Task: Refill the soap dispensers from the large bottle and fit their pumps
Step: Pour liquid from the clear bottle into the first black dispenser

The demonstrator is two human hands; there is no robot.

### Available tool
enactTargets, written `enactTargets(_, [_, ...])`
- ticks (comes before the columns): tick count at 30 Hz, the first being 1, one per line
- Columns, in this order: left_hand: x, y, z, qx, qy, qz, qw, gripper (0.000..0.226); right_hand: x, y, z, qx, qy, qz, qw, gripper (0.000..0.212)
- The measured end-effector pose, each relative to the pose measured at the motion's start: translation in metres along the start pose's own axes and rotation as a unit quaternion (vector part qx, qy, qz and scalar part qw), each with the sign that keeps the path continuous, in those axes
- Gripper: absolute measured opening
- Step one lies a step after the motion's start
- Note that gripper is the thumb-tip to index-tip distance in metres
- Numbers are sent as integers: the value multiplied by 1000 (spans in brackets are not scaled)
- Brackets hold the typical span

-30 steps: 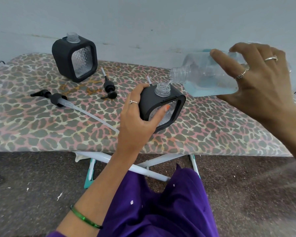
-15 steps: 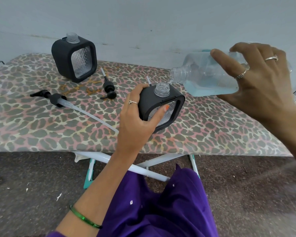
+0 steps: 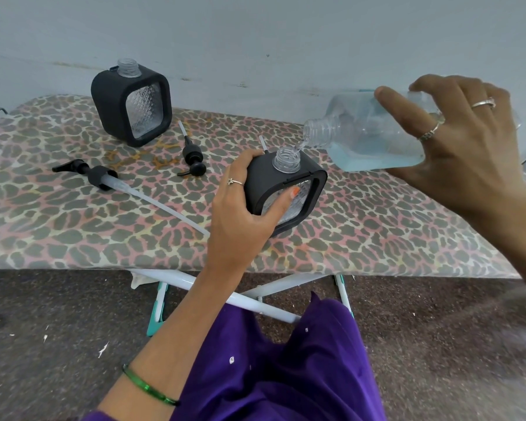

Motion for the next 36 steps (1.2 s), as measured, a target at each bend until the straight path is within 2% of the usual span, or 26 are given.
enactTargets(36, [1,-2,0,6,-7,12,1000,60,-1,3,0,3,-7,-2,1000,66])
Point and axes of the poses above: each hand's wrist, its own x-axis away from the middle knuckle, its own z-axis out of the back of the hand, y = z × x, the point moved 6 cm from there along -x, towards the middle knuckle, and after that the axes turned 11 degrees about y, right-handed, at the moved point
